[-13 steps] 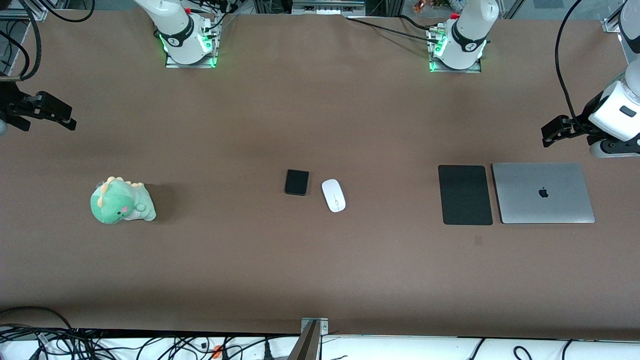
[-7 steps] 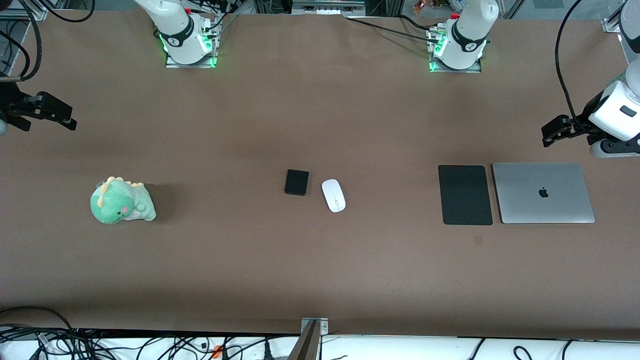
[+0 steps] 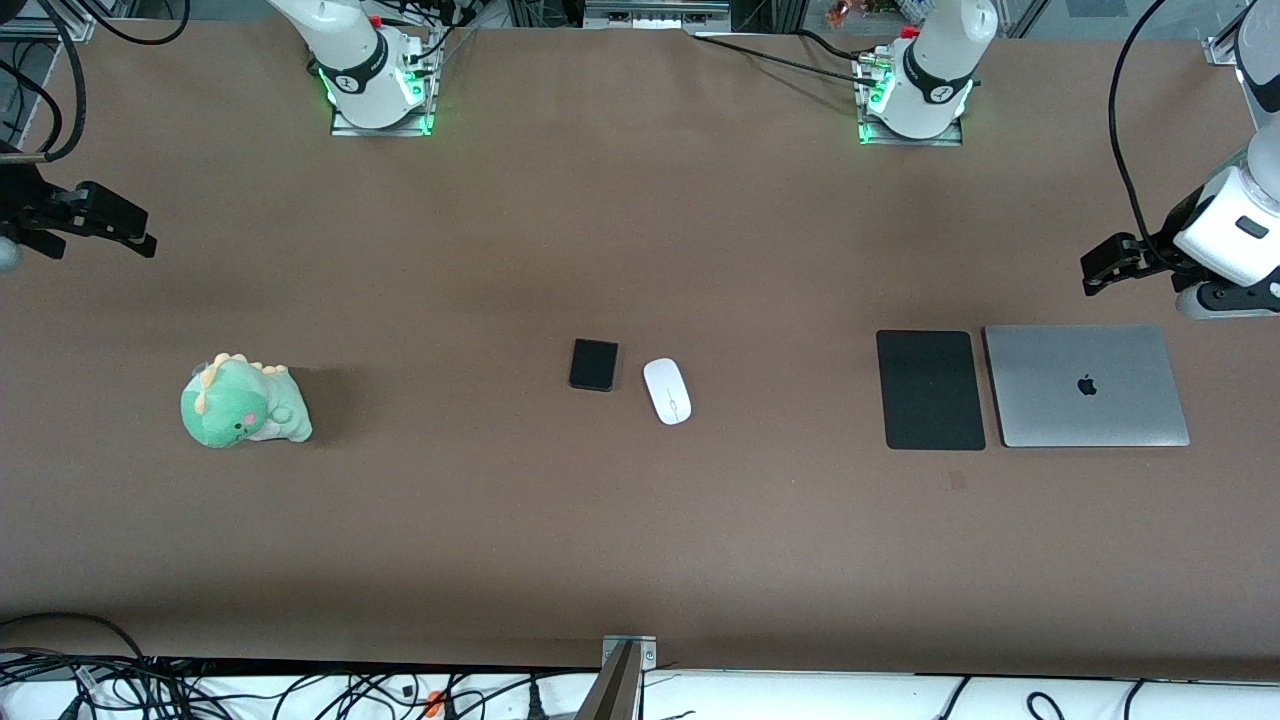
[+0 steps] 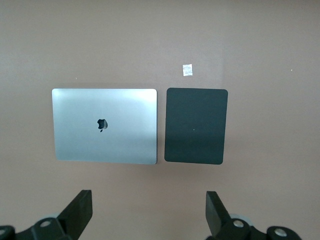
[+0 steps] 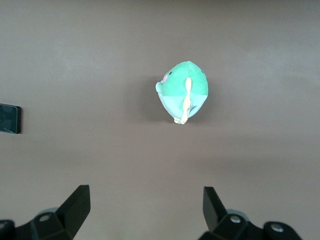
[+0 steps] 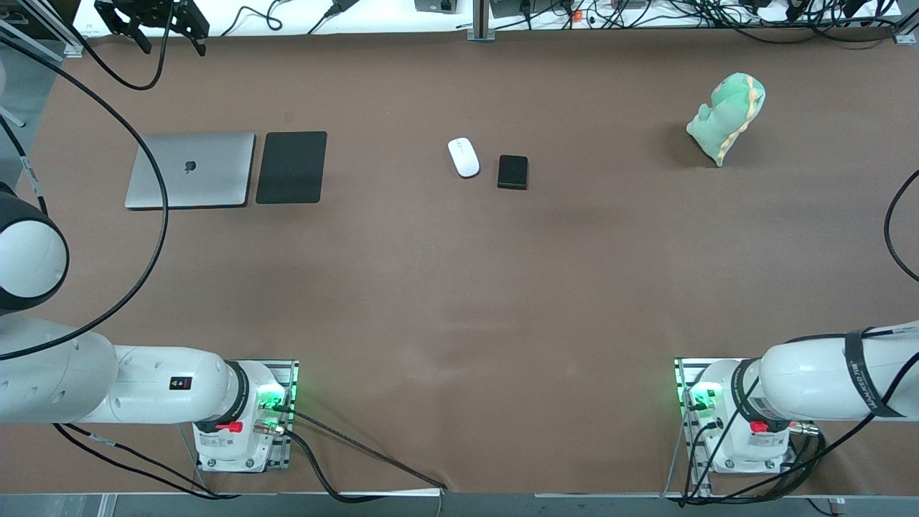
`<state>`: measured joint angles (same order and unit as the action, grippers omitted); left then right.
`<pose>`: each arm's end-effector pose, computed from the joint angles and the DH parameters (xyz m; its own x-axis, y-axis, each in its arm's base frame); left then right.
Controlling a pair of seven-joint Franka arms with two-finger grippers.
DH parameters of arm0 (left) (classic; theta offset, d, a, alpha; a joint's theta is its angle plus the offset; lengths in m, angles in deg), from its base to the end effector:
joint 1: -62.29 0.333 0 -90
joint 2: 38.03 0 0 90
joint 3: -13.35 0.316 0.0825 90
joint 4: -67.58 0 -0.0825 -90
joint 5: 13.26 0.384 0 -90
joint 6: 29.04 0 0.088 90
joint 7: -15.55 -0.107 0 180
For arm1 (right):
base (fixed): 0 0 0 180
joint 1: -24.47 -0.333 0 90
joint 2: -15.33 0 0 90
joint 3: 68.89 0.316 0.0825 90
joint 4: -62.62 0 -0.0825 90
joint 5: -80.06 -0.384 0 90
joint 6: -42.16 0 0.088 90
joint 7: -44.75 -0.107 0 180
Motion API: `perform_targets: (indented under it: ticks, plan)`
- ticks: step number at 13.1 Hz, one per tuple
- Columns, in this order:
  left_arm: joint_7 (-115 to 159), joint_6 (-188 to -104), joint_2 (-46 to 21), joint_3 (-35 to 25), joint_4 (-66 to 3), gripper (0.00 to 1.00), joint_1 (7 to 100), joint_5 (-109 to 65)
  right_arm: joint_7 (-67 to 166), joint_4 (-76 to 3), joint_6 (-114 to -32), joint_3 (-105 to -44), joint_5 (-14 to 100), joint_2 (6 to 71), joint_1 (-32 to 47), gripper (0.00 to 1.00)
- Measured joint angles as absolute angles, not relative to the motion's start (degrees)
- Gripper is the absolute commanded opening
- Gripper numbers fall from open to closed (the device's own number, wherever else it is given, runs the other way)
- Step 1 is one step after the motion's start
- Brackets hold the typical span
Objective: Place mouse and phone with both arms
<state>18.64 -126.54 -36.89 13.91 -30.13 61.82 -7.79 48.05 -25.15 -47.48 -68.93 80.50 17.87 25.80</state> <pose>0.5664 0.0099 0.5611 0.9989 0.0428 -0.0190 0.0408 -0.9946 -0.0955 0.5674 -0.0144 0.6174 0.9994 0.0336 -0.0121 0.0337 -0.9994 0.0070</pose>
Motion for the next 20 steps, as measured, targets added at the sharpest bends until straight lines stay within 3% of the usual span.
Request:
perform_targets:
  ticks: [20]
  plan:
    - [18.69, -126.54, -36.84, 13.91, -30.08, 1.00, 61.82, -7.79, 48.05, -25.15, -46.36, -68.93, 80.50, 17.98, 25.80, 1.00]
